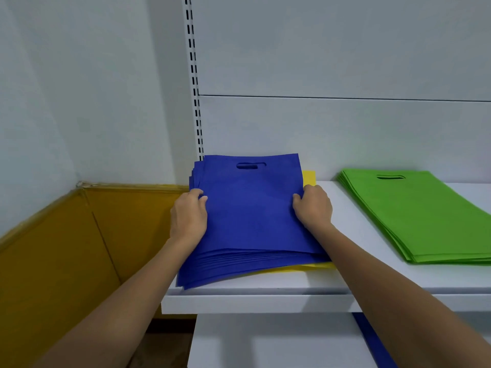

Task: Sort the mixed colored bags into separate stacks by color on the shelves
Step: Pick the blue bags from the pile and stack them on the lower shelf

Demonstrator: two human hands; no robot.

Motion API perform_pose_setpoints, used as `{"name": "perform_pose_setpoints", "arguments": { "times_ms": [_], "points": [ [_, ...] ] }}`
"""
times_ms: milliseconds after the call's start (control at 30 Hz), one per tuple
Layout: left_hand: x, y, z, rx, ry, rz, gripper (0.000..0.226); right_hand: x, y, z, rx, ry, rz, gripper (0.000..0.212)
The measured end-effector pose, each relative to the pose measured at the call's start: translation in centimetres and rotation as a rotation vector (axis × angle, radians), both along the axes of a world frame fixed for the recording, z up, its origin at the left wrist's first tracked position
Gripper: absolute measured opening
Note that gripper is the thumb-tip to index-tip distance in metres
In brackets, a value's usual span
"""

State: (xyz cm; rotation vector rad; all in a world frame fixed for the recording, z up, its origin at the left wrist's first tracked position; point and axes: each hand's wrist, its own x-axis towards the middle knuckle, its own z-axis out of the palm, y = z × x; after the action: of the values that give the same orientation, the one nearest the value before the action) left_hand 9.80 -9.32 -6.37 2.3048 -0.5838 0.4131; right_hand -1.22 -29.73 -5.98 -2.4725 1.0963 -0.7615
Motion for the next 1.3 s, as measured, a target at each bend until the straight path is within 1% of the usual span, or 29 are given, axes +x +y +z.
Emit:
{"name": "perform_pose_setpoints", "arguments": {
  "times_ms": [33,133,200,267,367,433,500,600,667,733,833,933,1067,1167,1300],
  "points": [
    [0.2,-0.1,0.2,-0.041,0.048,0.005,0.033,-0.1,0.0,0.0,-0.014,-0.008,0.01,0.017],
    [0.6,-0.5,0.8,-0.14,0.176,0.009,0.041,-0.2,-0.1,-0.1,-0.056,-0.015,0.045,0.019],
    [0.8,-0.7,1.2,-0.185,0.215,0.018,0.046,-0.1,0.0,0.0,-0.092,-0.029,0.059,0.019],
    [1.0,-0.7,1.4,-0.276,0.25,0.039,0.048,-0.1,0.2,0.2,-0.121,-0.04,0.064,0.018],
    [0.8,-0.7,2.0,-0.4,0.357,0.119,0.051,-0.3,0.6,0.5,-0.055,-0.106,0.094,0.016],
    [0.6,-0.5,2.3,-0.418,0.428,0.13,0.052,-0.5,0.7,0.7,0.027,-0.193,0.117,0.017],
    [0.5,-0.2,2.6,-0.415,0.454,0.104,0.051,-0.7,0.7,0.8,0.086,-0.29,0.126,0.022],
    [0.6,0.5,2.7,-0.294,0.482,0.089,0.058,-1.1,0.9,1.2,0.102,-0.38,0.112,0.034],
    [0.4,0.9,2.7,-0.2,0.459,0.066,0.06,-1.3,1.2,1.6,0.072,-0.398,0.118,0.04],
    [0.2,1.4,2.9,-0.181,0.38,0.023,0.051,-1.3,1.5,2.0,0.042,-0.395,0.139,0.044],
    [0.4,2.3,3.2,-0.232,0.254,-0.019,0.035,-1.2,1.6,2.5,-0.01,-0.298,0.208,0.042],
    [0.8,3.4,3.2,-0.294,0.2,-0.047,0.026,-1.4,2.0,3.3,0.053,-0.239,0.26,0.042],
    [0.8,4.1,2.9,-0.22,0.218,-0.075,0.025,-2.1,2.3,3.4,0.134,-0.156,0.217,0.043],
    [0.4,4.0,2.4,-0.167,0.259,-0.156,0.029,-2.9,2.2,3.0,0.156,-0.158,0.15,0.042],
    [-0.3,3.5,2.2,-0.102,0.206,-0.236,0.035,-4.1,2.3,2.3,0.099,-0.174,0.046,0.037]
  ]
}}
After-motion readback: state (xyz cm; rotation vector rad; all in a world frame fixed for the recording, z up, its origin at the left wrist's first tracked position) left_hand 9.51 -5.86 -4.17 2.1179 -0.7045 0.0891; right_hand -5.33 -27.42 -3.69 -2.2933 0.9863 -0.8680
